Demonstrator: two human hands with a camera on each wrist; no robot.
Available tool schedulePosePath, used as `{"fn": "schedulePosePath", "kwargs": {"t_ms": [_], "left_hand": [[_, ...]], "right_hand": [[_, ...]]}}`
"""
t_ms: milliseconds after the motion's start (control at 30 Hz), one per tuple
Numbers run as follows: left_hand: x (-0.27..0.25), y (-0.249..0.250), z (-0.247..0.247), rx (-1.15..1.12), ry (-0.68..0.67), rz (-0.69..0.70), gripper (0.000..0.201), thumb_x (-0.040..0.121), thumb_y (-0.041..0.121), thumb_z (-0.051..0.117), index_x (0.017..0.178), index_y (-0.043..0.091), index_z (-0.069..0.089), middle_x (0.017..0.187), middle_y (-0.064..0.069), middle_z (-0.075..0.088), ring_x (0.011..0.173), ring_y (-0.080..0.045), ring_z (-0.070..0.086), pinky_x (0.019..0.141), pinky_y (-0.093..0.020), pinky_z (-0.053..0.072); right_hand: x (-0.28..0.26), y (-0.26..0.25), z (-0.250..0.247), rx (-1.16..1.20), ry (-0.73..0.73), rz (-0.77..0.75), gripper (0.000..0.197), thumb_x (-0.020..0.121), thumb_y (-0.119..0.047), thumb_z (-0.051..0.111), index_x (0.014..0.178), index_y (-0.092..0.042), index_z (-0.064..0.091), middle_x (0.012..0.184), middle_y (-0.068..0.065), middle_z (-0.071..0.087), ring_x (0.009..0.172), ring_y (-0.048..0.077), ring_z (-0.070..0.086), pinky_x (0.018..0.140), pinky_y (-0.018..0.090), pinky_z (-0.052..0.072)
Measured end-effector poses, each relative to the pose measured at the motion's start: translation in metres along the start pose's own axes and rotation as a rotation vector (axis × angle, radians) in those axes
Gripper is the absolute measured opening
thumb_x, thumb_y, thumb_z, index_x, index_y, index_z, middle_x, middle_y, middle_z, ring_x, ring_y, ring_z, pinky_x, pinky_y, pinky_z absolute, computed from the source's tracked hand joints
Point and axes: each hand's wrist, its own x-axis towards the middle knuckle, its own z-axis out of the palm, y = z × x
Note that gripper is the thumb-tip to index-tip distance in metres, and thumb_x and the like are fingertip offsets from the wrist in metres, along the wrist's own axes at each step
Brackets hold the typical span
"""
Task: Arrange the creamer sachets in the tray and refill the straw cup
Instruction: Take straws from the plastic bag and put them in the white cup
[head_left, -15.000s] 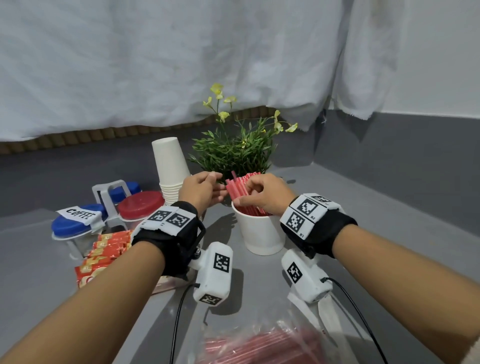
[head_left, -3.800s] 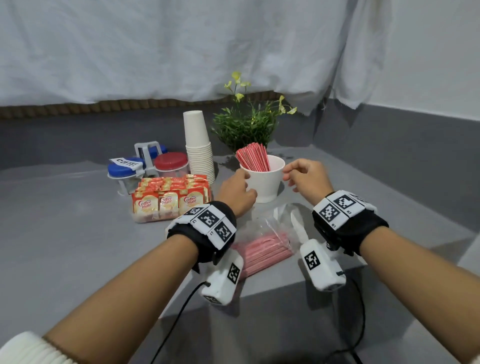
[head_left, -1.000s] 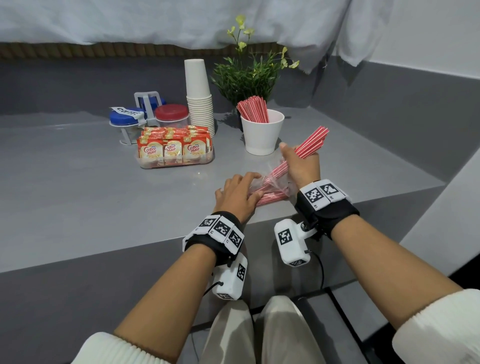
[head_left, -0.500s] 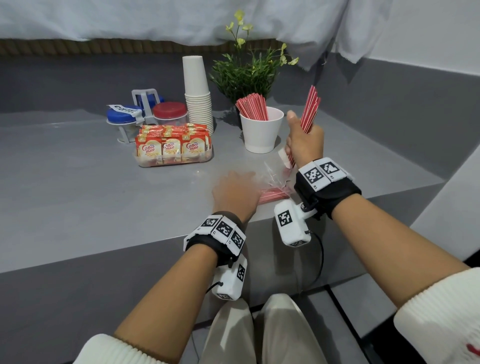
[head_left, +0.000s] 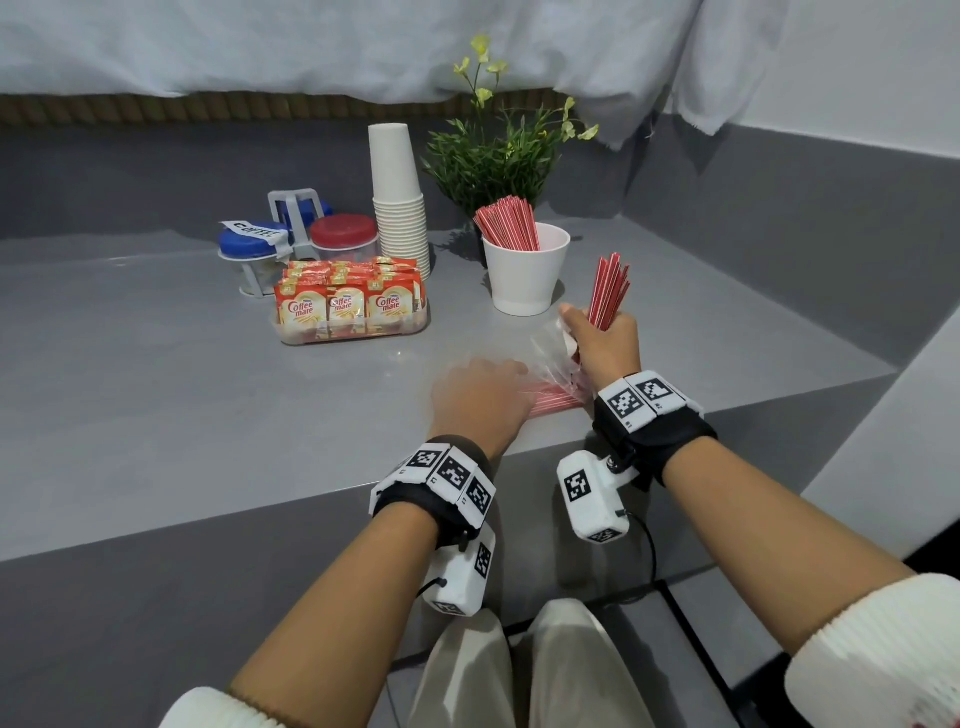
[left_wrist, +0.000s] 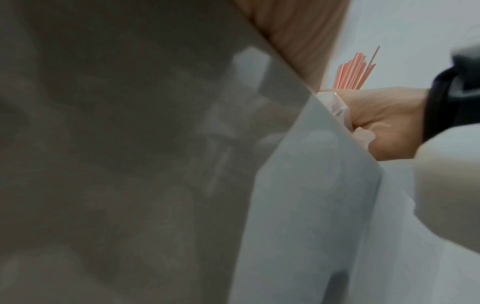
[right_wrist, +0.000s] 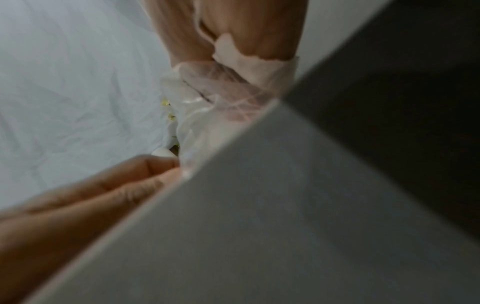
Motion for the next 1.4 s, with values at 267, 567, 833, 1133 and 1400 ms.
{"fn": "schedulePosePath", "kwargs": {"t_ms": [267,567,833,1133,1400], "left_hand": [[0.0,0.002,-0.004,-0.033,-0.042,-0.018,0.041,0.092,0.042,0.044,0.132,0.031,0.042,0.135,-0.005,0.042,0.127,-0.028,0.035,0.107,-0.042,0.024],[0.039,0.015,-0.07,-0.354,-0.129,-0.049,0.04,0.094,0.038,0.045,0.122,0.009,0.047,0.117,-0.013,0.061,0.106,-0.026,0.058,0.091,-0.033,0.045],[0.11,0.016,-0.128,-0.386,0.101,-0.031,0.023,0.094,0.031,0.049,0.098,0.01,0.057,0.108,-0.014,0.065,0.103,-0.029,0.06,0.093,-0.038,0.047],[0.185,0.001,-0.113,-0.389,0.166,-0.109,0.014,0.087,0.025,0.061,0.09,0.014,0.052,0.099,-0.011,0.065,0.096,-0.026,0.062,0.086,-0.035,0.05],[0.227,-0.022,-0.086,-0.494,0.084,-0.304,0.023,0.076,0.019,0.075,0.074,0.007,0.055,0.083,-0.015,0.065,0.085,-0.027,0.062,0.086,-0.042,0.052]], "right_hand": [[0.0,-0.003,0.0,-0.038,-0.006,0.002,0.035,0.086,-0.022,0.059,0.057,-0.019,0.04,0.054,-0.002,0.04,0.049,0.014,0.04,0.053,0.026,0.038],[0.041,-0.069,0.008,-0.031,0.056,-0.093,0.026,0.085,-0.031,0.06,0.07,-0.014,0.047,0.062,0.002,0.046,0.053,0.015,0.042,0.052,0.027,0.036],[0.08,-0.104,0.039,-0.045,-0.048,-0.179,0.03,0.089,-0.034,0.056,0.07,-0.014,0.044,0.053,0.002,0.046,0.035,0.008,0.043,0.044,0.021,0.039],[0.138,-0.079,0.086,-0.054,-0.103,-0.143,0.045,0.087,-0.032,0.054,0.049,-0.011,0.045,0.036,-0.004,0.046,0.046,0.018,0.047,0.07,0.033,0.047],[0.168,-0.039,0.1,-0.411,-0.283,-0.202,0.035,0.082,-0.029,0.051,0.05,-0.016,0.053,0.059,0.008,0.058,0.065,0.03,0.06,0.074,0.042,0.053]]}}
